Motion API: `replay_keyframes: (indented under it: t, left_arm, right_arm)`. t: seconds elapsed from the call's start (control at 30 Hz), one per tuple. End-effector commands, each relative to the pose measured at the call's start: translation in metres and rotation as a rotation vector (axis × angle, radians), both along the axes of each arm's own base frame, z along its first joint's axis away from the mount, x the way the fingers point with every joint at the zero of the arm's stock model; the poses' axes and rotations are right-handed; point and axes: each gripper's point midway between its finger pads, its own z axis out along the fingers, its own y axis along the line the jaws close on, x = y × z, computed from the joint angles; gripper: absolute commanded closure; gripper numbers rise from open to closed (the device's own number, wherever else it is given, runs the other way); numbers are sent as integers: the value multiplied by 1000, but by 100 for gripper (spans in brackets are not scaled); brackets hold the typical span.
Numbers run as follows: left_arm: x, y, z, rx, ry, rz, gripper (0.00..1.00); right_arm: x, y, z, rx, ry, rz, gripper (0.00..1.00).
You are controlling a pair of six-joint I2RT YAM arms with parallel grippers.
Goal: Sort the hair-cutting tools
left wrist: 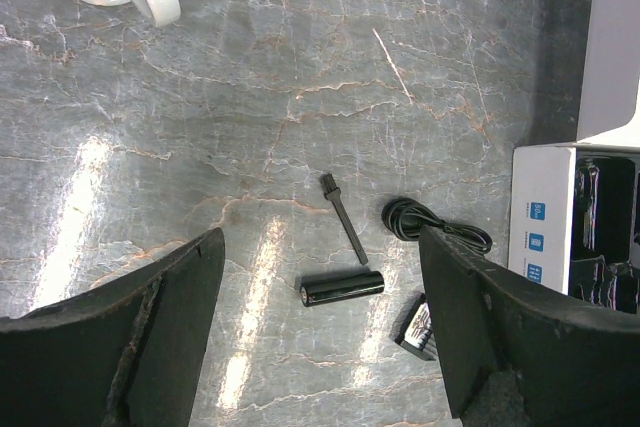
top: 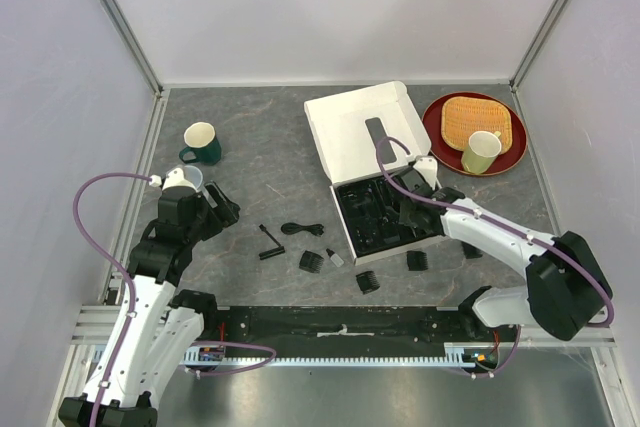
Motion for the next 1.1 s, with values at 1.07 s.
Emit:
replay_keyframes:
  t: [1.07]
  left_arm:
    - [7, -67, 6, -183, -34, -358, 16]
  right_arm:
    - [-32, 172, 90, 245, -58, 799, 30]
